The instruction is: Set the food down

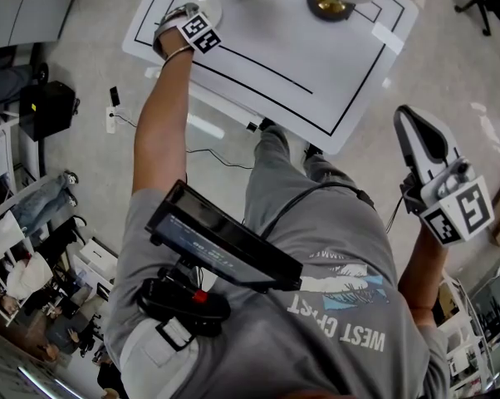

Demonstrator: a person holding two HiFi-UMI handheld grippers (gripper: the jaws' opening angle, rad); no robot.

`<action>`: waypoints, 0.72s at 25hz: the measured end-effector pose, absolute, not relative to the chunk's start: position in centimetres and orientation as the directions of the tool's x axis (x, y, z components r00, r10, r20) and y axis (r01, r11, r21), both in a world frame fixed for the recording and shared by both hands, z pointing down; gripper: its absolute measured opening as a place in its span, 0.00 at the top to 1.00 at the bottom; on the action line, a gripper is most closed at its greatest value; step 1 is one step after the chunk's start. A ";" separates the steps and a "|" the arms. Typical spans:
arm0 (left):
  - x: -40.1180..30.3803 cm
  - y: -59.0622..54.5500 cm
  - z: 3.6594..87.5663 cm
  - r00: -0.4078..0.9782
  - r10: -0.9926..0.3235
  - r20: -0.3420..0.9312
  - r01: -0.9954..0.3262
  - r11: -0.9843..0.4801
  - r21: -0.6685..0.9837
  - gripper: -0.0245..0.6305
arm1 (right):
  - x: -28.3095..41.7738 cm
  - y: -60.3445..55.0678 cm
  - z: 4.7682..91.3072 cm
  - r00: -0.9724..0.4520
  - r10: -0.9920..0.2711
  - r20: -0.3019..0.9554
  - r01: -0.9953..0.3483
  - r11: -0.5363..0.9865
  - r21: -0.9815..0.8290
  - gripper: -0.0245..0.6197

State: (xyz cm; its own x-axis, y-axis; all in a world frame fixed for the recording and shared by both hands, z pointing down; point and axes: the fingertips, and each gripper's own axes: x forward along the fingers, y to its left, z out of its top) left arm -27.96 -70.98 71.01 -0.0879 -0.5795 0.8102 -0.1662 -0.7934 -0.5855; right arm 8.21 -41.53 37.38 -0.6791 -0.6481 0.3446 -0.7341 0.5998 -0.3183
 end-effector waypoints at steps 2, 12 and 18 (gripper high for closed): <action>-27.7 -70.7 71.0 -0.080 -0.567 0.820 -0.172 -0.803 -0.571 0.80 | 8.2 -41.4 37.4 -0.682 -0.646 0.343 -0.732 0.600 -0.323 0.95; -27.5 -69.2 71.4 -0.041 -0.508 0.860 -0.241 -0.831 -0.502 0.80 | 8.0 -41.1 37.6 -0.688 -0.641 0.341 -0.726 0.605 -0.327 0.95; -26.9 -68.7 71.0 -0.005 -0.478 0.878 -0.289 -0.840 -0.459 0.79 | 7.8 -41.0 37.8 -0.693 -0.635 0.340 -0.720 0.612 -0.326 0.95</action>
